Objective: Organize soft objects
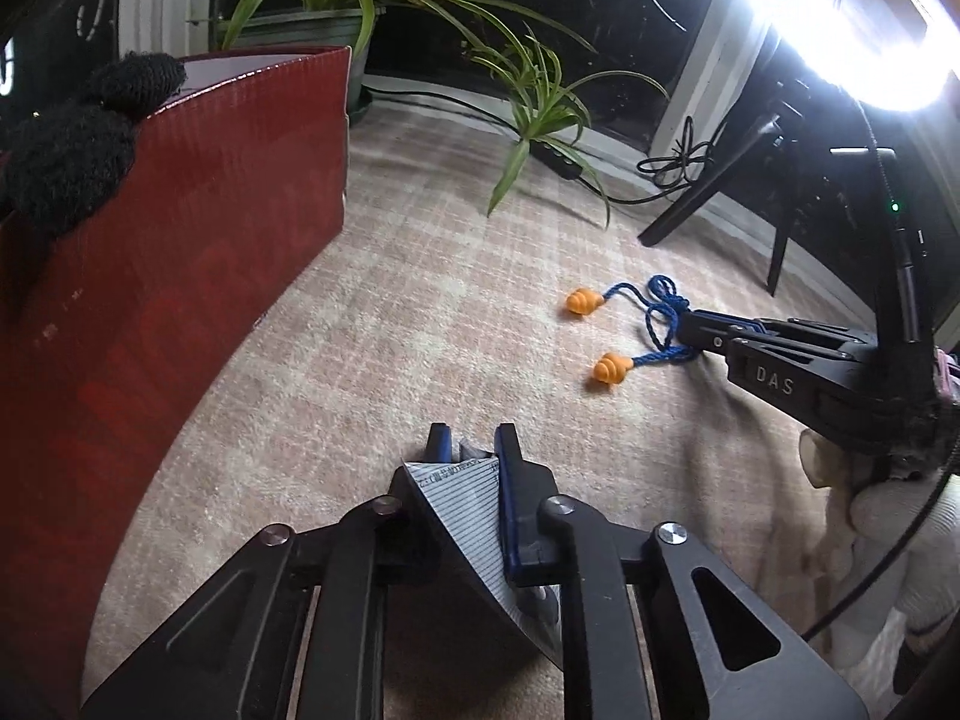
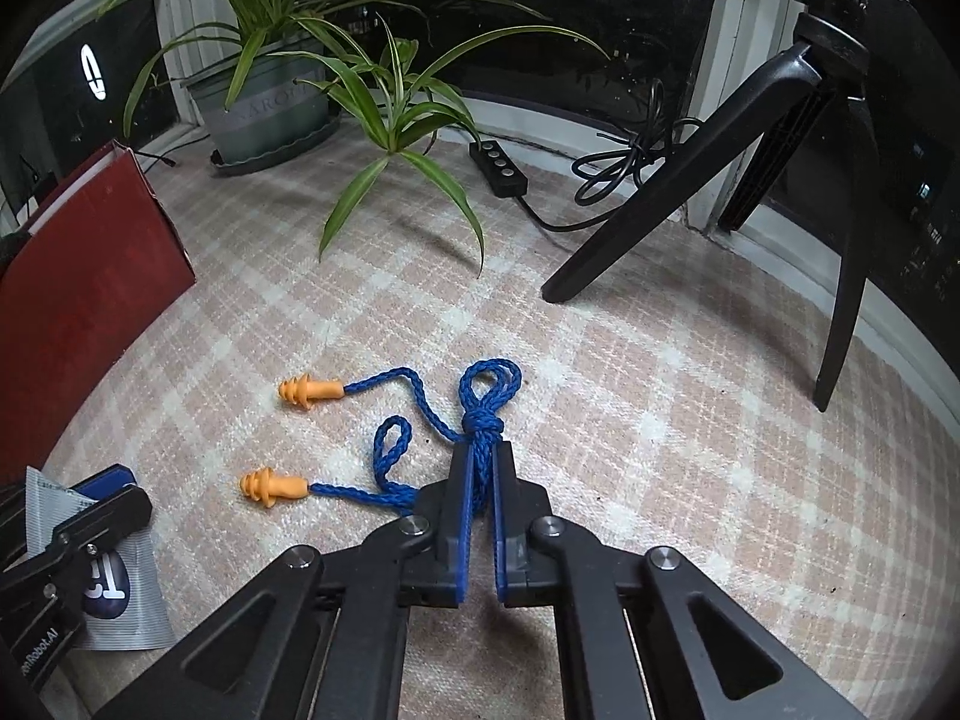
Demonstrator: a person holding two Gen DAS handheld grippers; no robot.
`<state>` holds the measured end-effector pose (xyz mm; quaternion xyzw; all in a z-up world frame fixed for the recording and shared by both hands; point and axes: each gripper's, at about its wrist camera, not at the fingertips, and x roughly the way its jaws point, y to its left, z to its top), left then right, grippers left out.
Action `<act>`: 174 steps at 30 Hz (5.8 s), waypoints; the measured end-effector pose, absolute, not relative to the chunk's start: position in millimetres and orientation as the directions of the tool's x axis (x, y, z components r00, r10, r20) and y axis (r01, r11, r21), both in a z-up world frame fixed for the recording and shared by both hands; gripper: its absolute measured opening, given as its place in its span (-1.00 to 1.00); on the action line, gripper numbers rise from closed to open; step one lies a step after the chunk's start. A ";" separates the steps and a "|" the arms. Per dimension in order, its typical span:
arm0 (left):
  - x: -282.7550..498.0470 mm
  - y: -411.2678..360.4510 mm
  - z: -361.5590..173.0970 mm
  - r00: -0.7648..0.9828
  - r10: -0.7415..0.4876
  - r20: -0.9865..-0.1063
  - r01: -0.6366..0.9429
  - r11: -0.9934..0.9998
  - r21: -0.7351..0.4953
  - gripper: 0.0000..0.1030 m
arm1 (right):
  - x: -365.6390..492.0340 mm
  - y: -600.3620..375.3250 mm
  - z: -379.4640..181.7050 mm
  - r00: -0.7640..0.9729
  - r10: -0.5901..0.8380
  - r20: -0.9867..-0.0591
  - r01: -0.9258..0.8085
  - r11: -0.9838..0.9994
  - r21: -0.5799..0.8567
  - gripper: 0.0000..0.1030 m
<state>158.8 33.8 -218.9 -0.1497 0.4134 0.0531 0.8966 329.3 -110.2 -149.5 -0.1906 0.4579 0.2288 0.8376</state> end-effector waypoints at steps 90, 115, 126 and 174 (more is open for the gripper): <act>18.0 233.3 -103.4 0.742 0.104 -0.662 -0.413 0.849 -0.329 -0.79 | 155.1 127.4 -13.8 0.232 0.626 -0.745 -0.882 0.458 0.111 -0.94; 27.9 232.3 -120.5 0.709 0.091 -0.699 -0.433 0.839 -0.329 0.22 | 169.8 115.5 -15.7 0.255 0.619 -0.743 -0.854 0.505 0.128 0.26; 27.1 250.8 -102.9 0.724 0.152 -0.673 -0.469 0.823 -0.319 0.34 | 171.6 98.5 -11.0 0.275 0.621 -0.734 -0.834 0.534 0.140 0.29; -52.0 155.2 -55.4 0.675 0.247 -0.695 -0.477 0.865 -0.156 0.56 | 76.5 -28.5 24.5 0.463 0.566 -0.682 -0.773 0.634 0.002 0.78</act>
